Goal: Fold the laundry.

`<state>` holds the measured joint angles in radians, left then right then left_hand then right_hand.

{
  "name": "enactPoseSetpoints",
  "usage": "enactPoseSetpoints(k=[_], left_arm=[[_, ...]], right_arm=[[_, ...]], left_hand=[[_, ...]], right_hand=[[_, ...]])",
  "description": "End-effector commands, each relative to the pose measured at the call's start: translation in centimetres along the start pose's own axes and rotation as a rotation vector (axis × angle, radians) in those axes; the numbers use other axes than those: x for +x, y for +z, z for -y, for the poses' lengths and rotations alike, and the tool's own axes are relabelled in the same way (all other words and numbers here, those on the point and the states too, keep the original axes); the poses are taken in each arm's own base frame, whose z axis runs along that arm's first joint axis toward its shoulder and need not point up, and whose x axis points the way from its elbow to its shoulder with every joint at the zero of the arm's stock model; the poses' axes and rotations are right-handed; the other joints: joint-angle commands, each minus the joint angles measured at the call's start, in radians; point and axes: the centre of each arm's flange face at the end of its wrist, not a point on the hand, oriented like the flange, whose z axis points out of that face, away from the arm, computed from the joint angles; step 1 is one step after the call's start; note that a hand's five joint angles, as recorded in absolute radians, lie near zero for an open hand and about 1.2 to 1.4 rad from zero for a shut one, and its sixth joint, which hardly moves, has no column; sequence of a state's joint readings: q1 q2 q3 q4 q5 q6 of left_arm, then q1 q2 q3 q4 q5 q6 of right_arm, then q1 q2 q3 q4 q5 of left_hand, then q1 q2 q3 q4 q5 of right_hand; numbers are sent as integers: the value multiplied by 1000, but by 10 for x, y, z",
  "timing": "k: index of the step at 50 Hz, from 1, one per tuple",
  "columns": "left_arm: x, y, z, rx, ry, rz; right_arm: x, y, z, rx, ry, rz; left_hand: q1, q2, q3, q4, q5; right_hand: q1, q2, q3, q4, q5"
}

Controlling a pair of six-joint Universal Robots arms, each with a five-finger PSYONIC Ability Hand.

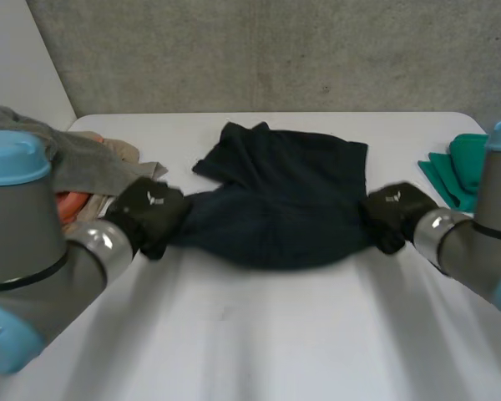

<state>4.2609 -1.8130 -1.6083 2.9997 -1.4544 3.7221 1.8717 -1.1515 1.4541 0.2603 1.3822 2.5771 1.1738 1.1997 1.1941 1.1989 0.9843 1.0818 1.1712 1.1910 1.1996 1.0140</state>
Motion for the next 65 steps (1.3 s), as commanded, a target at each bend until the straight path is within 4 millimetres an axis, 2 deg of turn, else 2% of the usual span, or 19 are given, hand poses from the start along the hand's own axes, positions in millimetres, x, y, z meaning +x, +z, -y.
enactPoseSetpoints(k=[1,2,5,9,10,13,19,22,24,25,28,29,36,44,51,54,55,56,65], left_arm=[[19,-42,-14,-167,116,-213],[22,-47,-16,-185,116,-257],[26,-52,-16,-197,111,-300],[21,-45,-10,-153,119,-268],[15,-36,-5,-109,129,-221],[0,-15,3,-30,128,-139],[-24,32,14,87,28,-52],[-28,61,18,138,-35,-71],[-28,75,18,150,-64,-92],[-28,89,18,163,-84,-116],[-26,109,15,175,-88,-150],[-22,121,11,172,-81,-171],[-7,160,-3,123,4,-197],[2,180,-6,101,88,-167],[7,184,-3,112,135,-133],[18,186,-2,121,186,-139],[18,187,-3,112,206,-127],[18,188,-4,107,213,-117],[-8,193,-17,10,212,26]], right_arm=[[-14,-57,-20,-319,-109,218],[-14,-63,-24,-356,-122,251],[-11,-63,-29,-360,-125,240],[-8,-53,-33,-308,-97,193],[-8,-49,-35,-289,-87,179],[-11,-45,-39,-263,-75,167],[-22,-35,-46,-196,-69,136],[-27,-32,-48,-168,-72,122],[-28,-30,-49,-154,-68,114],[-28,-29,-49,-143,-67,106],[-29,-28,-49,-132,-62,99],[-29,-27,-49,-123,-60,92],[-28,-24,-51,-108,-53,75],[-29,-25,-53,-102,-51,64],[-27,-26,-53,-93,-51,53],[-26,-28,-52,-88,-52,48],[-26,-28,-51,-86,-52,45],[-26,-29,-51,-85,-52,44],[-27,-33,-47,-69,-42,44]], left_hand=[[222,197,202,197,237],[222,197,202,197,237],[222,197,202,197,237],[222,197,202,197,237],[-190,-216,-210,-215,-175],[-999,-1025,-1020,-1024,-984],[-999,-1025,-1020,-1024,-984],[-846,-872,-867,-872,-831],[-703,-728,-723,-728,-688],[-635,-661,-655,-660,-620],[-532,-558,-552,-557,-517],[-485,-511,-505,-510,-470],[-438,-464,-458,-463,-423],[-452,-478,-473,-478,-438],[-432,-458,-452,-457,-417],[-148,-174,-168,-173,-133],[123,97,103,98,138],[221,196,201,196,236],[222,197,202,197,237]], right_hand=[[314,225,205,197,208],[314,225,205,197,208],[314,225,205,197,208],[314,225,205,197,208],[314,225,205,197,208],[314,225,205,197,208],[314,225,205,197,208],[314,225,205,197,208],[314,225,205,197,208],[314,225,205,197,208],[314,225,205,197,208],[314,225,205,197,208],[314,225,205,197,208],[314,225,205,197,208],[314,225,205,197,208],[314,225,205,197,208],[314,225,205,197,208],[314,225,205,197,208],[314,225,205,197,208]])
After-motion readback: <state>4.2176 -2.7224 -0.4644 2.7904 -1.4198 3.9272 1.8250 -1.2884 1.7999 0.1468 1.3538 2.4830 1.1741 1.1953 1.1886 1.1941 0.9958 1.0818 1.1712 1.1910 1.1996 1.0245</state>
